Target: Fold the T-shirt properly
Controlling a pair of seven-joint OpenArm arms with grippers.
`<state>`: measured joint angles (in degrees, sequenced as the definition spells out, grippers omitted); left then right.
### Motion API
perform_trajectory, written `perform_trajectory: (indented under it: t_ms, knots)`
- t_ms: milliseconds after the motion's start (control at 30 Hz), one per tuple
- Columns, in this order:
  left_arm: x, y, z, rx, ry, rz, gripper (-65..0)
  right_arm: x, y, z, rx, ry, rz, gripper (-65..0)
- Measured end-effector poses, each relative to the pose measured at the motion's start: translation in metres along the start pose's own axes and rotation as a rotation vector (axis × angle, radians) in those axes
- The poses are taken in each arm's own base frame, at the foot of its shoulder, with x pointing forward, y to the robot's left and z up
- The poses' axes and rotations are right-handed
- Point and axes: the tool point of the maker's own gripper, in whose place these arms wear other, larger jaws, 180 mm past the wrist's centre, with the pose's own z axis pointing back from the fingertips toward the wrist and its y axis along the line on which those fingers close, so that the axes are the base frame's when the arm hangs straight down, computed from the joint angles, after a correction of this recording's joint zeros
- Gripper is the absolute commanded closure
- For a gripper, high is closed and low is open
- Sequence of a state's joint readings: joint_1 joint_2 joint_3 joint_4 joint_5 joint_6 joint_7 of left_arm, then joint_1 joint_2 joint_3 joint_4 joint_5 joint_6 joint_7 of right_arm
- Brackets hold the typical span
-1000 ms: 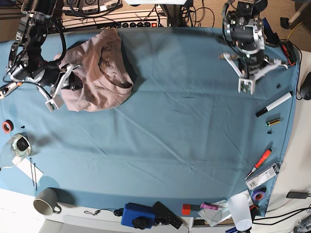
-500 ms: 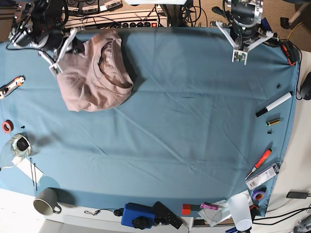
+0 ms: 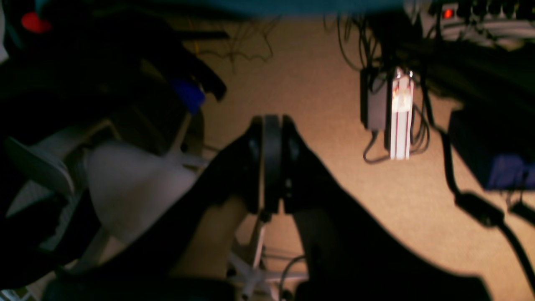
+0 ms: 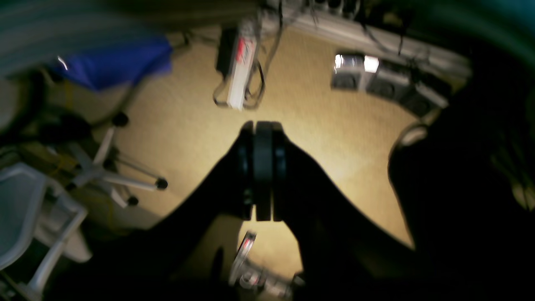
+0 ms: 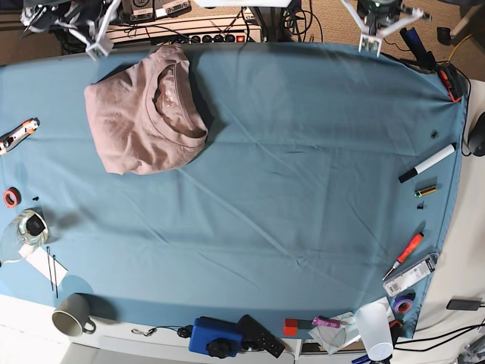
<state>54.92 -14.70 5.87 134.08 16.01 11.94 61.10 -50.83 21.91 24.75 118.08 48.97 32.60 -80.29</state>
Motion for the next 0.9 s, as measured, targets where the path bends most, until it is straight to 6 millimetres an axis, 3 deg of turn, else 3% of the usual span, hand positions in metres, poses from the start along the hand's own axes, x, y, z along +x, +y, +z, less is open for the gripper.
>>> perform_trajectory:
  t_ms: [167, 300, 500, 600, 767, 900]
  knots:
    - [-0.019, -0.005, 0.005, -0.019, 0.045, -0.012, 0.0, -0.035, -0.006, 0.000, -0.064, 0.112, -0.008, 0.0]
    - [-0.019, -0.013, 0.004, -0.063, 0.036, 0.009, 0.0, -0.045, -0.012, -0.007, -0.114, 0.114, -0.034, 0.0]
    - [-0.056, -0.024, -0.025, -0.067, 0.140, -0.035, 0.0, -0.071, -0.027, -0.028, -0.109, 0.158, -0.145, 0.0]
    - [-0.067, -0.026, -0.042, -0.061, 0.176, -0.047, 0.0, -0.076, -0.039, -0.044, -0.092, 0.164, -0.210, 0.0]
    - [-0.105, -0.038, -0.070, -0.090, 0.291, -0.053, 0.0, -0.087, -0.053, -0.075, -0.017, 0.190, -0.293, 0.0]
    - [-0.114, -0.041, -0.099, -0.103, 0.319, -0.069, 0.0, -0.089, -0.060, -0.102, 0.033, 0.189, -0.410, 0.0]
